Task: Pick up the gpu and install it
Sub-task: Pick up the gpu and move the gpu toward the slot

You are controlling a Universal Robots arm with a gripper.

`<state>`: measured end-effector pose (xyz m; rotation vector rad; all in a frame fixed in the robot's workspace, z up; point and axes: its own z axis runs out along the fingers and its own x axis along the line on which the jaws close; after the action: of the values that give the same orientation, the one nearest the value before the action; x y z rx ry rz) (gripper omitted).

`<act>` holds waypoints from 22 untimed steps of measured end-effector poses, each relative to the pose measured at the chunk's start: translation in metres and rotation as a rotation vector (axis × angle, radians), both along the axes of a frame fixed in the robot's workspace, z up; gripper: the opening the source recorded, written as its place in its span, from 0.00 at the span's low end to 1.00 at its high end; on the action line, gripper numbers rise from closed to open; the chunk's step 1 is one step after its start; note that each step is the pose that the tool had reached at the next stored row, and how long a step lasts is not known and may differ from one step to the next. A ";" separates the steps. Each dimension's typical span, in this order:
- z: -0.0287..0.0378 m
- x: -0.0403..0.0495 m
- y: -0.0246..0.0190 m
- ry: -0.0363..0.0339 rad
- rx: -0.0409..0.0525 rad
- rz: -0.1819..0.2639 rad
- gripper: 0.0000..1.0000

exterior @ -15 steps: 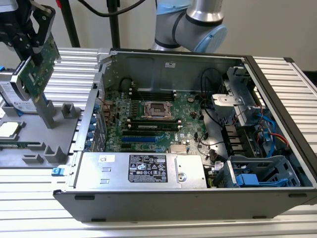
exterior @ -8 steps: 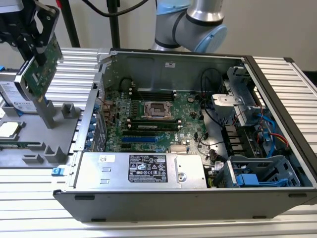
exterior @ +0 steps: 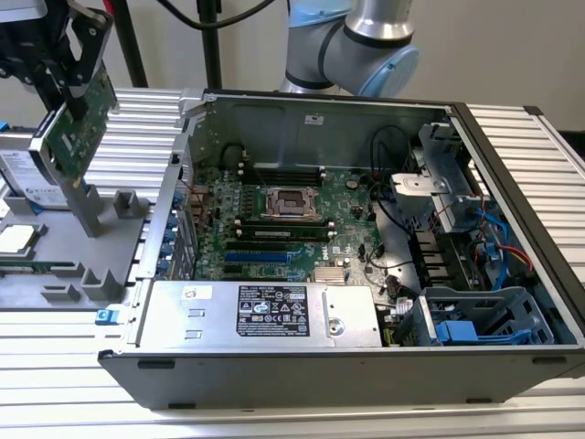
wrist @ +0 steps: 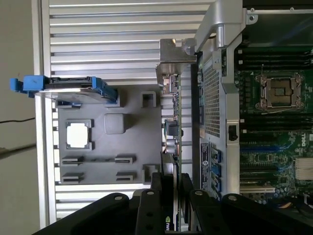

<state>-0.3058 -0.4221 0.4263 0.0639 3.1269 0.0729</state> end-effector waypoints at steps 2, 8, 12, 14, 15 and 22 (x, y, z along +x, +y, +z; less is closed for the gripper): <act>0.0000 0.0020 0.0000 0.0000 0.0000 0.000 0.00; 0.0000 0.0093 0.0000 0.0000 0.0000 0.000 0.00; 0.0000 0.0131 0.0000 0.0000 0.0000 0.000 0.00; -0.0001 0.0147 0.0000 -0.0001 0.0001 0.000 0.00; 0.0000 0.0154 0.0000 0.0000 0.0000 0.000 0.00; 0.0000 0.0212 0.0000 0.0000 0.0000 0.000 0.00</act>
<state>-0.2846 -0.4221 0.4263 0.0637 3.1269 0.0729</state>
